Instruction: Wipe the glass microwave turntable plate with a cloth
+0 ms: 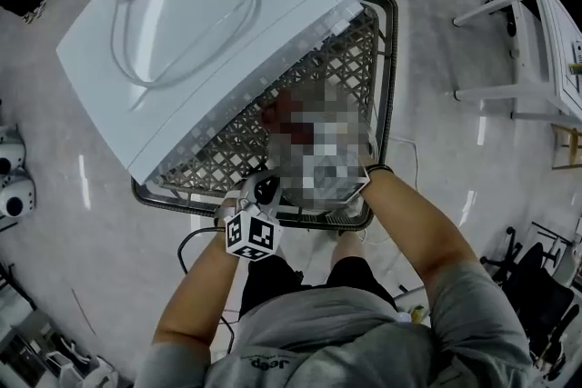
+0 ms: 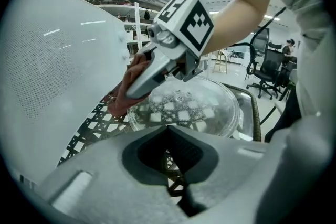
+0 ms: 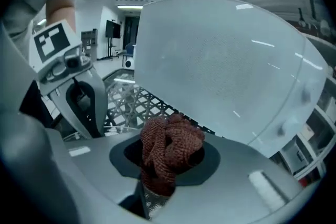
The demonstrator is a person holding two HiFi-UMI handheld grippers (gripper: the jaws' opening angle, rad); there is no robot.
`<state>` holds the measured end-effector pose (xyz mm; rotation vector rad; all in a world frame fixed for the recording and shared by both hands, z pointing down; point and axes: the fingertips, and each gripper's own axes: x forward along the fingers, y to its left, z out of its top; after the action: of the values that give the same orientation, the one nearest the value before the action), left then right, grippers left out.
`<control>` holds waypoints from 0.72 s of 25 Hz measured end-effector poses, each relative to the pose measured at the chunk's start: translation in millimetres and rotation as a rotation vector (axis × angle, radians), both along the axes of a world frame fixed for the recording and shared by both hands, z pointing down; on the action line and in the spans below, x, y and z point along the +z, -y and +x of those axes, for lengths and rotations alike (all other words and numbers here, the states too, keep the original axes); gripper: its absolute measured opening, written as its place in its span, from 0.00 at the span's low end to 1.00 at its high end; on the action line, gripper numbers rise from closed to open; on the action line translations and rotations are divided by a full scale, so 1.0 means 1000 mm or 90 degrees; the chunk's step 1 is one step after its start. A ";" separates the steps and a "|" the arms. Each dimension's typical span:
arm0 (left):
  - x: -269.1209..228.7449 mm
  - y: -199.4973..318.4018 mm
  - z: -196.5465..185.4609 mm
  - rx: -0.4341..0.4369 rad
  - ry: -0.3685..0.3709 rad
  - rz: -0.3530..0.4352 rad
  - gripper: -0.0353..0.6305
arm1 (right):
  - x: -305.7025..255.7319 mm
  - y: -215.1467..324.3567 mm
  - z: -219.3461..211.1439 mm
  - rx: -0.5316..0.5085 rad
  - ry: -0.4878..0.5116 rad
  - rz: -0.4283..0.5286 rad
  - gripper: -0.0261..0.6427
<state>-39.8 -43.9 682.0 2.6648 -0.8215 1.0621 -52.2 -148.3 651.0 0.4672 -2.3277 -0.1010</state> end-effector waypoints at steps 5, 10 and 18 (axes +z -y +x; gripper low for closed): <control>0.000 0.000 0.000 -0.003 0.002 0.002 0.05 | 0.009 0.002 0.009 -0.005 -0.031 0.004 0.20; 0.000 0.001 -0.001 -0.006 0.002 0.003 0.05 | 0.010 0.007 0.037 0.038 -0.040 -0.011 0.20; 0.000 0.001 -0.001 -0.012 0.002 0.003 0.05 | 0.007 0.004 0.118 0.113 -0.083 -0.019 0.20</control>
<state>-41.0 -44.7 682.2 2.6533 -0.8496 1.0623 65.9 -152.7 658.5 0.6304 -2.1481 -0.0116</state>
